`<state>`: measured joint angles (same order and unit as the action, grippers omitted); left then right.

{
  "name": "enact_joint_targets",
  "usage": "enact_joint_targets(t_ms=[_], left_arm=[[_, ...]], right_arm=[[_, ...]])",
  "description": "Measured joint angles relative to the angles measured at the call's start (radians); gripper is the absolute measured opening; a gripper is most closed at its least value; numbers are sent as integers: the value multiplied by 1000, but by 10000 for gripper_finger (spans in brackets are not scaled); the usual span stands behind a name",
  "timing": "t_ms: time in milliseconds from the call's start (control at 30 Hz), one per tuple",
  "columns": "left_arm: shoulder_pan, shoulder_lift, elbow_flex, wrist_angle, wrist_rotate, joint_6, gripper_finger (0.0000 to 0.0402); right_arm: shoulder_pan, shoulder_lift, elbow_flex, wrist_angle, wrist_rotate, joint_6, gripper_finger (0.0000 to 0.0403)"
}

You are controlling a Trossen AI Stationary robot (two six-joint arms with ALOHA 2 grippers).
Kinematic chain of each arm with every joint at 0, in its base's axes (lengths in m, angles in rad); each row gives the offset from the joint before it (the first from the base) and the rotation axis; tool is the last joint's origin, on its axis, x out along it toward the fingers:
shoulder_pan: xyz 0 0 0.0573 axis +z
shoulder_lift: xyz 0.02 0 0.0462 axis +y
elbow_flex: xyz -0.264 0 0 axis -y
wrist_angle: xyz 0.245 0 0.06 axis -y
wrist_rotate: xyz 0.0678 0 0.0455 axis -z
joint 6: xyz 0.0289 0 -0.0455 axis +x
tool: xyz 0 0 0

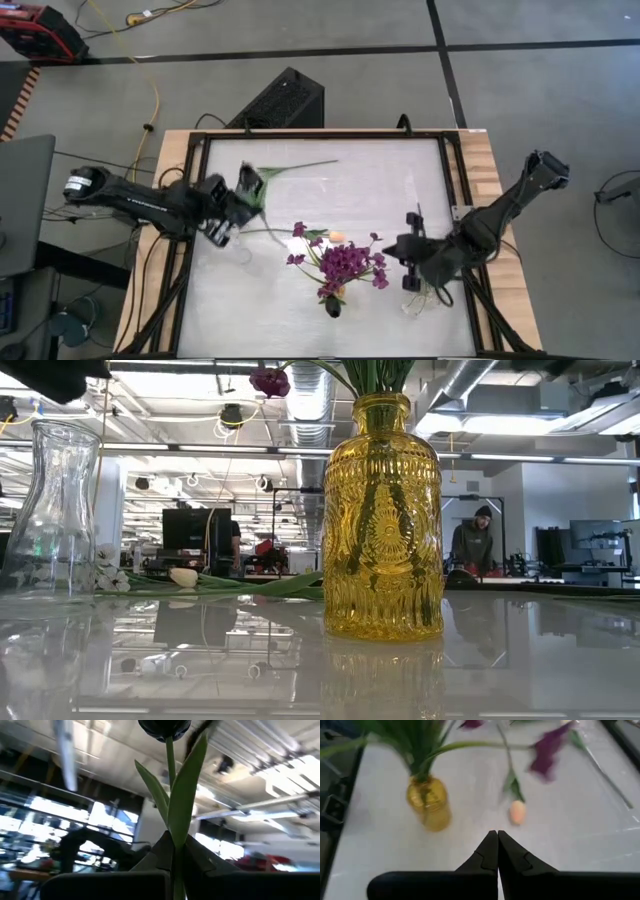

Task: Sort flowers into vase by color
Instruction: Put the black flower into the yellow vase

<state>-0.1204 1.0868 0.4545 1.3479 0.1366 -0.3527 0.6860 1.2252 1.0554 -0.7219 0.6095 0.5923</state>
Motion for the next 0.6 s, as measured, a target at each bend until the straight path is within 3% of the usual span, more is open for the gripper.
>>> enact_joint_targets(t_ms=[133, 300, 367, 600], left_arm=[[-146, 36, 0, 4, 9, 134, 2], [-307, 169, 7, 159, -130, 341, 2], [-336, 250, 25, 222, -144, 362, 2], [-353, 487, 175, 214, -178, 358, 2]], right_arm=[[57, 52, 0, 8, 24, 52, 27], [85, 122, 0, 33, 84, 73, 27], [85, 146, 0, 59, 94, 73, 27], [84, 193, 0, 117, 96, 73, 27]])
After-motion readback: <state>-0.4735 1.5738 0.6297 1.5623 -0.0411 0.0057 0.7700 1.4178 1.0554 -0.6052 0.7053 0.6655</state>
